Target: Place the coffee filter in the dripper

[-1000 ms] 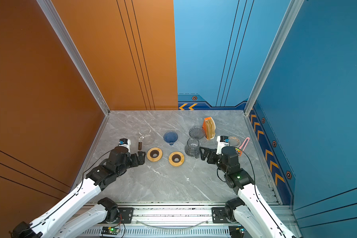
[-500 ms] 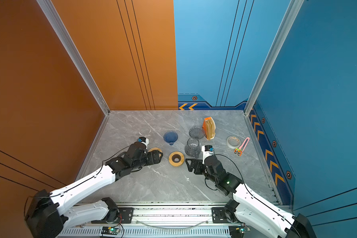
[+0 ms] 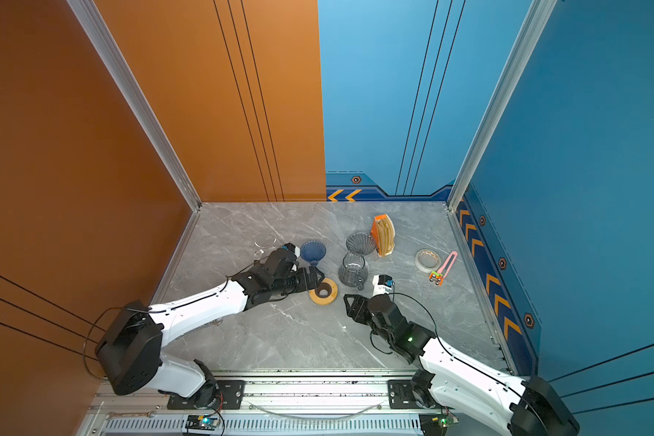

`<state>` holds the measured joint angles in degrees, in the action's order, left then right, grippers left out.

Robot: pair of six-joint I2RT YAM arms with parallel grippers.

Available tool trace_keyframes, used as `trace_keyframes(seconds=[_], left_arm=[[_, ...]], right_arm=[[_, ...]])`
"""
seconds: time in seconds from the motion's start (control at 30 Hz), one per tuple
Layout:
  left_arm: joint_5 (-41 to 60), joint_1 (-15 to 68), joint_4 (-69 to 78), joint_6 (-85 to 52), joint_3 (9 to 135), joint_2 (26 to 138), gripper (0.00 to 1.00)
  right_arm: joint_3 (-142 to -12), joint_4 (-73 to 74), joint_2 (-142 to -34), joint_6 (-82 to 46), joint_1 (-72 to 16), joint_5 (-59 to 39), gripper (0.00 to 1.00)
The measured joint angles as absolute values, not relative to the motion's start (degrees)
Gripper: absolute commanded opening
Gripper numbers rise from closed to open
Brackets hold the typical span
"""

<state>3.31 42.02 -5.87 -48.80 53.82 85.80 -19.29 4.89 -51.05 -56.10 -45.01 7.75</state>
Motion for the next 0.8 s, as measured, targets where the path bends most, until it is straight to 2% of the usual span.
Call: trace_keyframes(seconds=[0.3,0.8], left_arm=[[3.7,42.7,-5.7,-49.2,57.1,91.4,0.98],[4.4,42.9,-6.2,-50.9,60.1,94.1,0.98]], right_arm=[[-19.3,11.4,-57.9,-59.2,-45.1,7.6,0.57],[-19.4,17.2,-66.3,-62.1,-45.4,7.1,0.54]])
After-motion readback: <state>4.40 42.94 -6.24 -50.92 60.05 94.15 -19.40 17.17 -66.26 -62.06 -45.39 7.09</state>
